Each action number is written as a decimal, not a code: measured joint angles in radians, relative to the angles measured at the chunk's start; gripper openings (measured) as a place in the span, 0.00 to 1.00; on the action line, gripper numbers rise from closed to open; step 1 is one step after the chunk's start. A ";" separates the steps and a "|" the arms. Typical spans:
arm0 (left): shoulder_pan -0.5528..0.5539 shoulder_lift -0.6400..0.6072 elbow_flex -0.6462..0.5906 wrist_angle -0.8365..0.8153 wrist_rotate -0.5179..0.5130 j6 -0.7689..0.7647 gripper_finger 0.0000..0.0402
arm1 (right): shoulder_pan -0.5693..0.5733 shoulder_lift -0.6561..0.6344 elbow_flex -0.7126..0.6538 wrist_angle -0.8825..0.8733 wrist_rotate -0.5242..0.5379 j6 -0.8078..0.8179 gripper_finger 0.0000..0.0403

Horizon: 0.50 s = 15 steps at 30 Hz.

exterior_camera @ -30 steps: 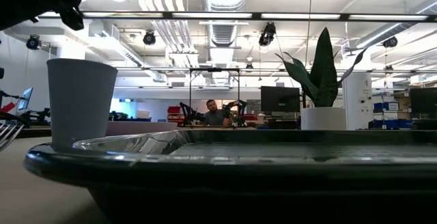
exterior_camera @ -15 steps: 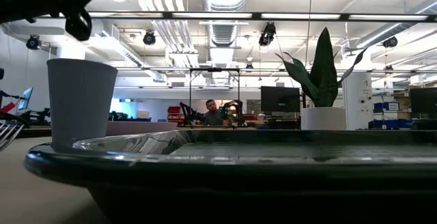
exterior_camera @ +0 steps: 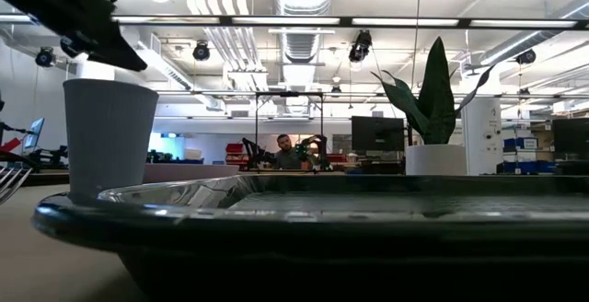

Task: Pick and place plate/cup/fork/spoon on tray
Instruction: Put the purple plate on the dark green serving tray to the right of the orange spoon

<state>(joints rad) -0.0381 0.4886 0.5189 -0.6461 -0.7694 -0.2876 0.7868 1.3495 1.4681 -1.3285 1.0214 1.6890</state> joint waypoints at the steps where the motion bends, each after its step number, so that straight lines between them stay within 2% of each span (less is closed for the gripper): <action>1: 0.007 0.019 0.006 0.001 -0.031 -0.003 0.34 | 0.000 0.000 0.000 0.000 0.000 0.000 0.21; 5: 0.075 0.073 0.012 0.000 -0.057 -0.091 0.38 | 0.000 0.000 0.000 0.000 0.000 -0.004 0.21; 9: 0.190 0.119 0.010 -0.001 0.105 -0.127 0.39 | 0.000 0.000 0.000 0.002 0.000 -0.007 0.21; 15: 0.402 0.204 0.018 0.003 0.270 -0.115 0.39 | 0.000 0.000 0.000 0.003 0.000 -0.025 0.21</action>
<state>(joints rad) 0.3634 0.6929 0.5365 -0.6430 -0.4996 -0.4025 0.7868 1.3495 1.4681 -1.3258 1.0214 1.6641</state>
